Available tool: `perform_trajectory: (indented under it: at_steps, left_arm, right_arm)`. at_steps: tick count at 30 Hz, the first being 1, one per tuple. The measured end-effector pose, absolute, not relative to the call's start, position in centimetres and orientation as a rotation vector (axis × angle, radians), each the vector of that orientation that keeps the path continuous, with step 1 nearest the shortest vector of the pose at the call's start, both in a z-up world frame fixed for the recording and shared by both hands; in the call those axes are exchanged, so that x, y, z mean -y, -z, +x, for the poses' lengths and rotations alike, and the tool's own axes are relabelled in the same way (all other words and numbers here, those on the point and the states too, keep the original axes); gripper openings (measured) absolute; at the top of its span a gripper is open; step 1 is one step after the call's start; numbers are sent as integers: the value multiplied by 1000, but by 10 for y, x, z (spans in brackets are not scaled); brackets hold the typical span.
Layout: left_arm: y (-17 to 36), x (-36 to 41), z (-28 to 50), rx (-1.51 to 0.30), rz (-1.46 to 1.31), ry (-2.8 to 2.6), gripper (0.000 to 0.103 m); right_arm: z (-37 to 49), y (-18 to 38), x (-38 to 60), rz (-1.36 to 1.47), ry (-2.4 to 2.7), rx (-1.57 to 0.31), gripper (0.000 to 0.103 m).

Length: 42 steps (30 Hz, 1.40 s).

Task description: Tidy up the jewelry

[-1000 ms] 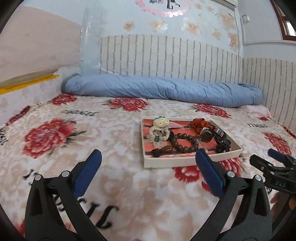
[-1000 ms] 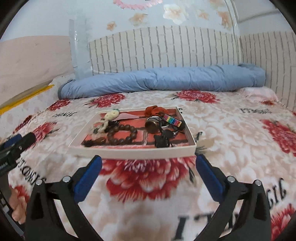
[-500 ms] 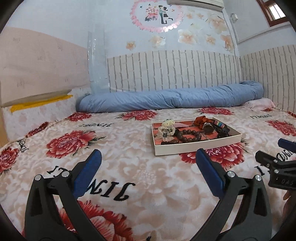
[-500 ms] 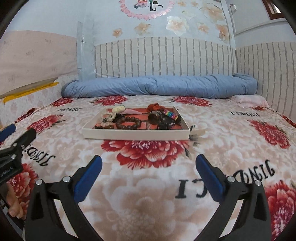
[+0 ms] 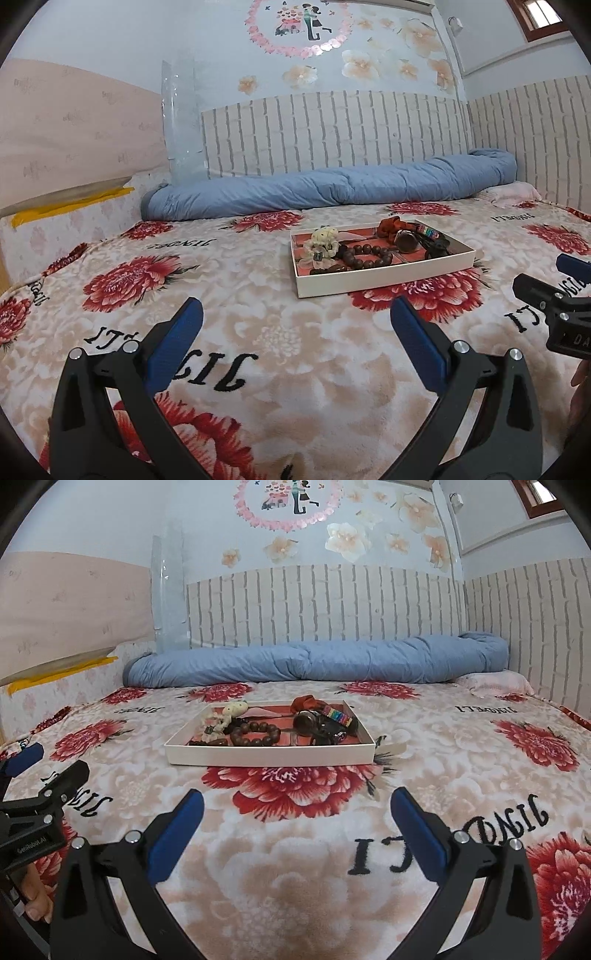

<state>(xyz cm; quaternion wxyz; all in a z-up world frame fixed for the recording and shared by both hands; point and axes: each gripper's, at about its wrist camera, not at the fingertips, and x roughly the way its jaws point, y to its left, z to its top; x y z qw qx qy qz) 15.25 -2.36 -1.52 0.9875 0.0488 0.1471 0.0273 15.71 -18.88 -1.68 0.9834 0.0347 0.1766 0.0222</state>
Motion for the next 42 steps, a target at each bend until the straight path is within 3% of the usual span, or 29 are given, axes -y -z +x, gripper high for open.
perform_trajectory:
  at_steps: [42]
  left_arm:
    - [18, 19, 156, -314, 76, -44, 98]
  right_arm:
    - [156, 15, 192, 65, -37, -345, 99]
